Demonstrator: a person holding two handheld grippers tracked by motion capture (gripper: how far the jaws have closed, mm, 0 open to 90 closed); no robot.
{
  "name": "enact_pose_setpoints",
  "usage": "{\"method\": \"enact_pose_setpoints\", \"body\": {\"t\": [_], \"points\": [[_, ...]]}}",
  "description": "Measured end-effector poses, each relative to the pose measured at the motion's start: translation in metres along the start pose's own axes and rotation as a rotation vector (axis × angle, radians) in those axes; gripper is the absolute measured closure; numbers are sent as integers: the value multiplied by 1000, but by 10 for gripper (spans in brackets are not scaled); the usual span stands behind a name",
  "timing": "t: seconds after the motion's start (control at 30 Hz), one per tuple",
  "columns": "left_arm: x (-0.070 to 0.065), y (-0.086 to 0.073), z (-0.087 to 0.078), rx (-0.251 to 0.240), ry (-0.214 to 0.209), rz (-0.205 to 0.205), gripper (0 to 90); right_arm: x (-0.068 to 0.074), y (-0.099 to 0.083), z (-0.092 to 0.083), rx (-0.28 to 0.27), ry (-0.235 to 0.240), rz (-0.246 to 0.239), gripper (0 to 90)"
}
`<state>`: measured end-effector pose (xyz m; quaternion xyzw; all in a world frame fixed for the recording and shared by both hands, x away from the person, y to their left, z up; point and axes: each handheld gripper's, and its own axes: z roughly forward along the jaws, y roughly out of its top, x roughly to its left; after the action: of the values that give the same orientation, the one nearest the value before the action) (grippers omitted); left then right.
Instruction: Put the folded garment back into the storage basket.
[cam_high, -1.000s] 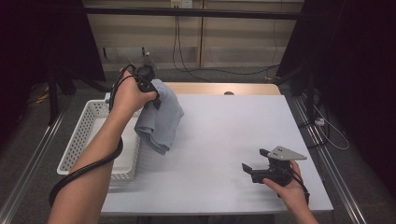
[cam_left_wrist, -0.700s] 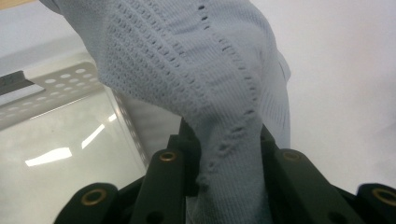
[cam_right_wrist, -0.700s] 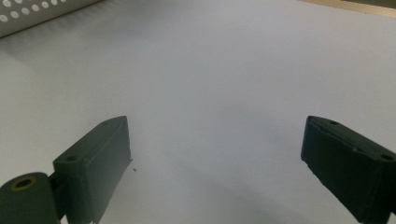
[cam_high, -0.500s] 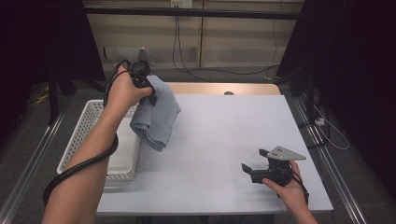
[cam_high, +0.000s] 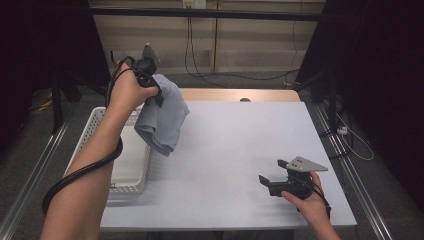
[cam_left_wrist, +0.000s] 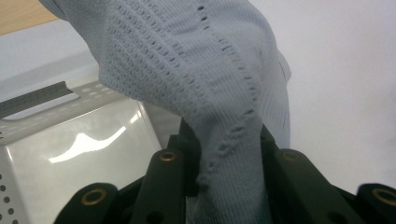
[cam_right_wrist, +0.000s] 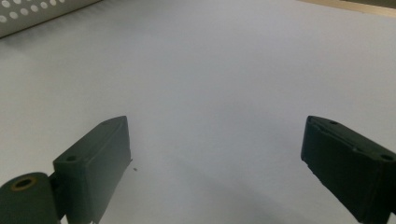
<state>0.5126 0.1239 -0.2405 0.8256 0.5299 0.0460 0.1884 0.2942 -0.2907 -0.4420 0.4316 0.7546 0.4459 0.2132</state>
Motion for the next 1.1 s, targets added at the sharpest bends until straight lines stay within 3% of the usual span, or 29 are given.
{"method": "enact_pose_setpoints", "body": {"t": [0.3, 0.47, 1.1], "points": [[7, 3, -8, -11, 12, 9, 737, 0, 0, -1, -1, -3, -2, 75], [13, 2, -11, -19, 14, -11, 737, 0, -1, -1, -1, -4, 0, 75], [31, 2, -20, -36, 41, -27, 737, -1, -1, -1, -1, -6, 3, 75]]}}
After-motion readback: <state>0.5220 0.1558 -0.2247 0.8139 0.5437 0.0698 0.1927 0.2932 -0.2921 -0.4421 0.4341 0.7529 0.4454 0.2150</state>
